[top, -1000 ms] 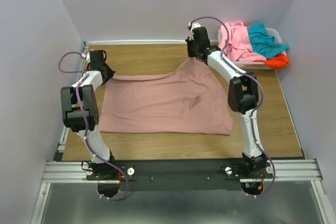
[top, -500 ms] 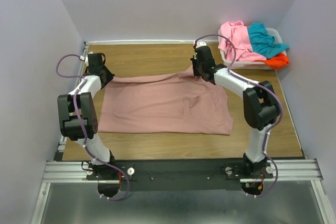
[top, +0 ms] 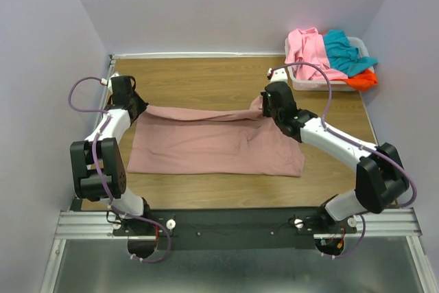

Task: Fold and stack the t-shirts
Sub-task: Fold the tshirt

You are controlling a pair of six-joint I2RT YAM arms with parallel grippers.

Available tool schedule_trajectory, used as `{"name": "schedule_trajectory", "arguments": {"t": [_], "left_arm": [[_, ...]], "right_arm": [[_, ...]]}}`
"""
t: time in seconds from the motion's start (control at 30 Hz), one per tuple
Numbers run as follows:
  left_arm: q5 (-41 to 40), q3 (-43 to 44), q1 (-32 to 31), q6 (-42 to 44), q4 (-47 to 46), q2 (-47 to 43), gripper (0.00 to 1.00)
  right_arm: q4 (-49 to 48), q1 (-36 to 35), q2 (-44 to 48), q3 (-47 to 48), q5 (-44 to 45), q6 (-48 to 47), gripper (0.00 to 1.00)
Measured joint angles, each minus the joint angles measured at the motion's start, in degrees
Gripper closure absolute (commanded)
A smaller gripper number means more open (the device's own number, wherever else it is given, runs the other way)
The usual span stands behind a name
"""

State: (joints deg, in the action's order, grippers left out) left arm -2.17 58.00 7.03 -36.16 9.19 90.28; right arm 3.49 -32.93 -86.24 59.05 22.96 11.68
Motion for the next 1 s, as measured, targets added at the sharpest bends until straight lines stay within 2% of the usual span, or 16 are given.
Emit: {"name": "schedule_trajectory", "arguments": {"t": [0.3,0.5,0.53,0.57,0.6,0.67,0.7,0.8,0.83,0.87,0.9,1.0], "left_arm": [[-1.4,-4.5,0.1,-0.1,0.8,-5.7,1.0],[-3.6,-9.3,0.7,-1.0,1.9,-9.2,1.0],[-3.8,-10.2,0.8,-1.4,1.9,-9.8,1.0],[-4.1,-11.0,0.8,-1.7,2.1,-10.4,1.0],[-4.7,-11.9,0.9,-2.1,2.3,-10.8,1.0],[-5.3,-13.1,1.1,-2.7,2.8,-11.3,1.0],[-5.7,-13.9,1.4,-3.3,3.0,-11.5,0.78],[-6.2,-14.8,2.5,-4.1,3.7,-11.6,0.54],[-6.5,-14.9,3.1,-4.7,3.9,-11.6,0.45],[-7.0,-14.9,3.6,-5.1,4.2,-11.9,0.29],[-7.5,-14.9,4.1,-5.1,4.5,-12.3,0.03],[-8.4,-14.7,4.7,-6.2,5.7,-14.3,0.02]], "right_arm": [[0.4,-4.8,7.4,-7.3,4.5,5.2,1.0],[6.7,-9.7,12.2,-16.7,8.7,19.1,0.99],[7.1,-10.8,13.3,-18.5,8.7,21.5,0.94],[7.6,-11.9,14.6,-20.6,8.5,24.1,0.84],[8.3,-12.9,16.0,-22.7,8.0,26.5,0.68],[9.1,-13.9,17.5,-25.3,6.3,29.2,0.49],[9.8,-14.2,18.5,-26.8,5.2,30.7,0.29],[11.7,-14.3,21.2,-28.8,2.1,33.9,0.0],[12.3,-14.3,22.7,-28.8,1.5,34.4,0.0],[12.4,-14.3,24.5,-28.8,1.1,34.4,0.0],[12.5,-14.3,26.4,-28.7,1.0,34.8,0.0],[12.5,-14.3,30.3,-27.5,1.8,34.8,0.0]]}}
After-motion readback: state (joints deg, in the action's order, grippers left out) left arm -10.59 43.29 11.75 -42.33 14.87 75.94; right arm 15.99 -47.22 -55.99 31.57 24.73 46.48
